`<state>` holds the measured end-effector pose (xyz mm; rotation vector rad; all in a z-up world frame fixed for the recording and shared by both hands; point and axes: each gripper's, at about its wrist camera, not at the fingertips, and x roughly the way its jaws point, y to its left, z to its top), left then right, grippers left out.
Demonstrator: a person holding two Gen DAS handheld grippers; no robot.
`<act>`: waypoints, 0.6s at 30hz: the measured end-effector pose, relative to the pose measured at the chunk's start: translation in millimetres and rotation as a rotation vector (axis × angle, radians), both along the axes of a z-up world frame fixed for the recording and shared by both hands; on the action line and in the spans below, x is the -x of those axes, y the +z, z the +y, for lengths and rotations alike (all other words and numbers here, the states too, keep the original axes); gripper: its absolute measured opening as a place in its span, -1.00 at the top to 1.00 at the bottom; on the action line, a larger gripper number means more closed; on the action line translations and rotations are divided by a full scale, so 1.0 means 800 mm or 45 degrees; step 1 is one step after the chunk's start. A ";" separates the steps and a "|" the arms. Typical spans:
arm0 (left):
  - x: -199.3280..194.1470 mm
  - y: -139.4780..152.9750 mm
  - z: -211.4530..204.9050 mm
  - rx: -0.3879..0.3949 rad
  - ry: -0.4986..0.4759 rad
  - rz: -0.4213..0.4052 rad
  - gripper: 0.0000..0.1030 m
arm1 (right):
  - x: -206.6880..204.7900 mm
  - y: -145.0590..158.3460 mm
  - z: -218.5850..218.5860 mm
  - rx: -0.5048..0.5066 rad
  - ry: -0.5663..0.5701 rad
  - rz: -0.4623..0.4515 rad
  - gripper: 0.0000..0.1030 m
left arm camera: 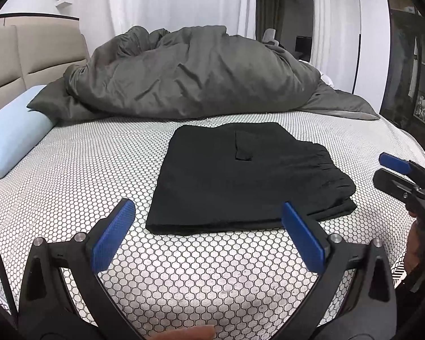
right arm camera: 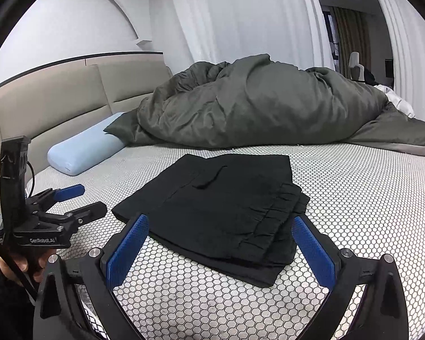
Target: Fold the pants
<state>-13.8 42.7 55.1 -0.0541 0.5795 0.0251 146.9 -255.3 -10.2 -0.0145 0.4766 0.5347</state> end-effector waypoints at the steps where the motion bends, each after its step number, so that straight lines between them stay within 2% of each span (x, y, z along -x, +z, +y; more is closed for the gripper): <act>1: -0.001 -0.001 0.000 -0.001 -0.001 0.003 -0.99 | 0.001 0.000 0.000 0.003 0.000 -0.004 -0.99; 18: -0.005 -0.003 0.003 -0.013 -0.005 0.005 -0.99 | 0.006 0.001 0.003 0.026 0.011 -0.025 -0.99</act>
